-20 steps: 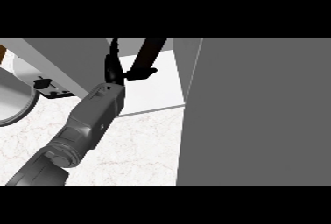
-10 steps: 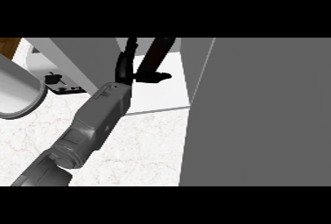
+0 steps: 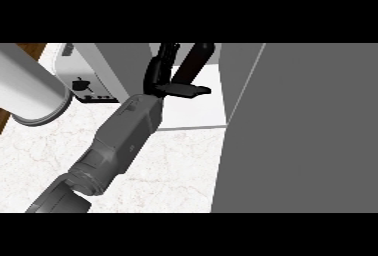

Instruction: Pick up the wine, place it into the cabinet and close the cabinet

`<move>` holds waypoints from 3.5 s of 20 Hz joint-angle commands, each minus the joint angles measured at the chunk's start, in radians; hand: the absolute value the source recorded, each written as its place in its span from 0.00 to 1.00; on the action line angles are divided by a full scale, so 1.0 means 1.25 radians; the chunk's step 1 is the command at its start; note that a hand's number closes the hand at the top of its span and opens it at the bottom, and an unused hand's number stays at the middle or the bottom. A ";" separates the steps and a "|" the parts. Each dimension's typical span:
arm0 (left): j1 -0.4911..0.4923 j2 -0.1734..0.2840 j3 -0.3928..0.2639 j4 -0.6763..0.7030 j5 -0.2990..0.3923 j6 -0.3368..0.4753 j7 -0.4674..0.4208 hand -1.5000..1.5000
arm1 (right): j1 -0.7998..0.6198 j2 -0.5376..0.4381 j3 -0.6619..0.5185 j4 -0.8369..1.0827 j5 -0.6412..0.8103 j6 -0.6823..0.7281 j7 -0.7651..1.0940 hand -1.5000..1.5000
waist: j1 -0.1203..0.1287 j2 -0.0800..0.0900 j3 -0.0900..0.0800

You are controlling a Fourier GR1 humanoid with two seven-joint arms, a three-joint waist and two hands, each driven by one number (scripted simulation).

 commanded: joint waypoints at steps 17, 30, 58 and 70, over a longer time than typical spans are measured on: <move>0.215 -0.018 -0.153 -0.624 -0.093 0.197 0.275 0.00 | 0.007 -0.014 0.052 -0.067 0.058 -0.069 0.071 0.00 | 0.059 -0.027 0.004; 0.512 -0.017 -0.397 -1.074 -0.142 0.503 0.321 0.00 | 0.009 -0.026 0.058 -0.059 0.058 -0.058 0.049 0.00 | 0.047 -0.020 0.005; 1.049 0.477 -0.266 -1.577 0.010 0.134 0.197 1.00 | -0.078 0.095 0.300 -0.037 -0.042 -0.050 0.113 1.00 | 0.058 -0.020 0.002; 1.246 0.659 0.064 -1.550 0.223 -0.160 0.131 1.00 | -0.315 0.148 0.504 0.273 0.093 -0.212 0.022 1.00 | 0.080 -0.020 0.001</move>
